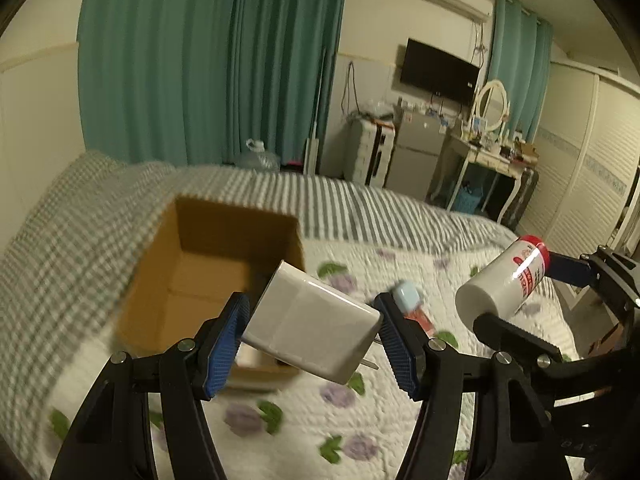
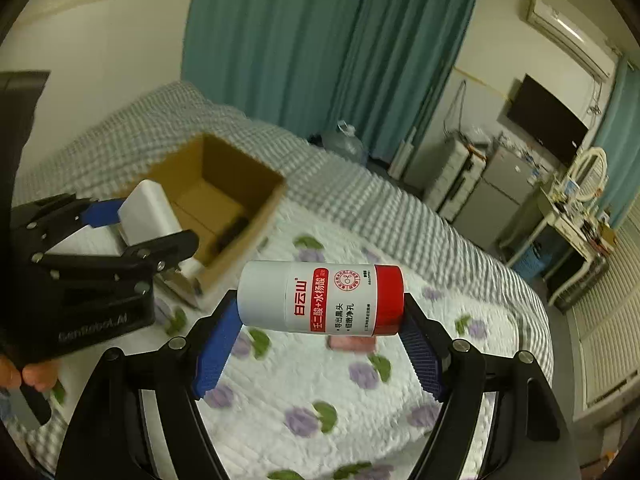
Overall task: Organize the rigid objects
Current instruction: 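Carry the adapter and bottle over the box and release both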
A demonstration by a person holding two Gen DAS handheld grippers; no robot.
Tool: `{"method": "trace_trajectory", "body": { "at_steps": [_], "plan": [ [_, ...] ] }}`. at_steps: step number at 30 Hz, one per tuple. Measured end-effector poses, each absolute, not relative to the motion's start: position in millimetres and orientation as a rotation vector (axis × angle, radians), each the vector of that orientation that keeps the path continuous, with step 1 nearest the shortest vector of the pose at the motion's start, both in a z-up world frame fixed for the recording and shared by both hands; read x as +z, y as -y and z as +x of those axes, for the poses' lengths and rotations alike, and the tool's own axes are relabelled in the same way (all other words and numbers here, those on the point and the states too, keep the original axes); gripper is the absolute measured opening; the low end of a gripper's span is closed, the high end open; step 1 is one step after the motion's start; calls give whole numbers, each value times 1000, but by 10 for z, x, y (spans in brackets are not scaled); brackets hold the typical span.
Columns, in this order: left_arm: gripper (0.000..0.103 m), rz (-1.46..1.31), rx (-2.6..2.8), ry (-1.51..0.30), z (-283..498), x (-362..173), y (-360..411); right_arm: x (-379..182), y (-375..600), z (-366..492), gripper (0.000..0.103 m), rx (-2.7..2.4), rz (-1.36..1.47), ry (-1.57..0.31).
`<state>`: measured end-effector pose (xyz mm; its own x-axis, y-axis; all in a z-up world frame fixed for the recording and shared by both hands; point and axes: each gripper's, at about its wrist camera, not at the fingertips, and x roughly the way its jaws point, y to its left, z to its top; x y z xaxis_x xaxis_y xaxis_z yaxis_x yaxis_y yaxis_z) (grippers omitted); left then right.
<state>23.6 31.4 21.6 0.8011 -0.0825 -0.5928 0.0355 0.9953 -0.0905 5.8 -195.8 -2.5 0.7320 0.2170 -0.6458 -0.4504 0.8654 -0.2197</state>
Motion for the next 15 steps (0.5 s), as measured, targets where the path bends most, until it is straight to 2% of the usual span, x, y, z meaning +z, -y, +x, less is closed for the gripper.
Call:
{"method": "trace_trajectory", "body": {
  "at_steps": [7, 15],
  "plan": [
    [66, 6, -1, -611, 452, 373, -790, 302, 1565, 231, 76, 452, -332, -581],
    [66, 59, -17, -685, 875, 46, -1159, 264, 1077, 697, 76, 535, -273, -592]
  ]
}}
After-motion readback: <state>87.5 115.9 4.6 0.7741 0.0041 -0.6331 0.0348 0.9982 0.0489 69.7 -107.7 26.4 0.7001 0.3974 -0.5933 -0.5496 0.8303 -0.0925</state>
